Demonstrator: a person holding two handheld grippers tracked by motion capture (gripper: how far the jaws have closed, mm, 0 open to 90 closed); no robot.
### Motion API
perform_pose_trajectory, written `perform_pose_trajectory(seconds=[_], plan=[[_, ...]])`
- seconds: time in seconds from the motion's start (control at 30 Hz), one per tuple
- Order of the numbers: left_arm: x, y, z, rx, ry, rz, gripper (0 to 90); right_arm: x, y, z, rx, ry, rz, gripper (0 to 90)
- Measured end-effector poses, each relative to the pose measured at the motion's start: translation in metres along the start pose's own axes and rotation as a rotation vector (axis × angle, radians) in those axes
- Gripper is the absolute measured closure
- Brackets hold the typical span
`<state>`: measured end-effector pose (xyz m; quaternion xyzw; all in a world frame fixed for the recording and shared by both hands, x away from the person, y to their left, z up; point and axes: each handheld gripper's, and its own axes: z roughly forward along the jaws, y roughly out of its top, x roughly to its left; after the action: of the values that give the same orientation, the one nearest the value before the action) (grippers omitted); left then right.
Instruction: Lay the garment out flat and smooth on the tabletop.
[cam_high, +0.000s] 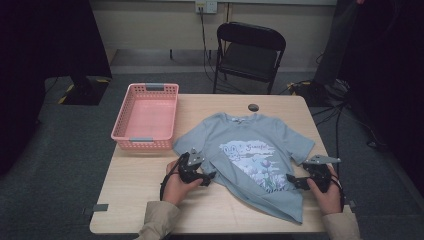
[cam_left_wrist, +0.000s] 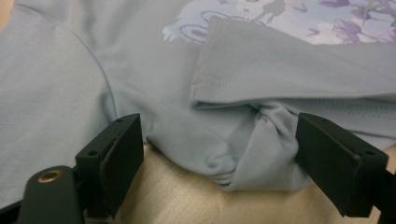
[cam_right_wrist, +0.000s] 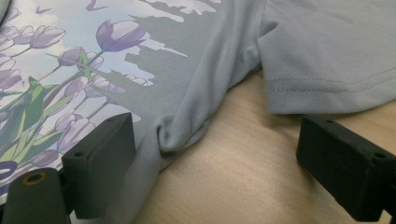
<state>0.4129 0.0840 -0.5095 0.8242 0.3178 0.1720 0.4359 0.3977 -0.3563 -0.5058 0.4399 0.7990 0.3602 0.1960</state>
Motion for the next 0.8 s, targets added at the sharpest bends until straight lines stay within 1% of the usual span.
perform_pose_trajectory(seconds=[0.07,0.1,0.13,0.23,0.27,0.33,0.37,0.43,0.5,0.53,0.6,0.7,0.8], plan=[[-0.001,0.002,-0.003,-0.012,-0.009,-0.014,16.0,0.000,0.000,0.000,0.000,0.000,0.000,10.9],[-0.001,0.003,-0.004,-0.017,-0.007,-0.014,16.1,0.000,0.000,0.000,0.000,0.000,0.002,10.8],[-0.002,0.003,-0.004,-0.023,-0.013,-0.025,16.1,0.000,0.000,0.000,0.001,0.000,0.002,10.7],[-0.004,0.006,-0.006,-0.030,-0.029,-0.028,16.1,0.000,0.000,0.000,0.001,0.000,0.002,10.7],[-0.004,0.007,-0.007,-0.031,-0.035,-0.024,17.1,0.000,0.000,0.000,0.001,0.000,0.002,10.7],[-0.005,0.009,-0.007,-0.034,-0.052,-0.026,23.3,0.000,0.000,0.000,0.001,0.000,0.002,10.7],[-0.005,0.011,-0.007,-0.041,-0.057,-0.032,23.1,0.000,0.000,0.000,0.001,0.000,0.002,10.7],[-0.005,0.013,-0.007,-0.046,-0.052,-0.034,22.8,0.000,0.000,0.000,0.001,0.000,0.002,10.7],[-0.004,0.016,-0.007,-0.053,-0.047,-0.047,22.9,0.000,0.000,0.000,0.001,0.000,0.002,10.7],[-0.003,0.017,-0.006,-0.058,-0.045,-0.053,24.0,0.000,0.000,0.000,0.001,0.000,0.002,10.7],[-0.002,0.019,-0.005,-0.069,-0.035,-0.064,29.7,0.000,0.000,0.000,0.001,0.000,0.002,10.7],[0.000,0.021,-0.002,-0.081,-0.034,-0.091,30.8,0.000,0.000,0.000,0.001,0.000,0.002,10.7],[0.002,0.025,0.000,-0.075,-0.018,-0.098,32.3,0.000,0.000,0.000,0.001,0.000,0.002,10.7]])
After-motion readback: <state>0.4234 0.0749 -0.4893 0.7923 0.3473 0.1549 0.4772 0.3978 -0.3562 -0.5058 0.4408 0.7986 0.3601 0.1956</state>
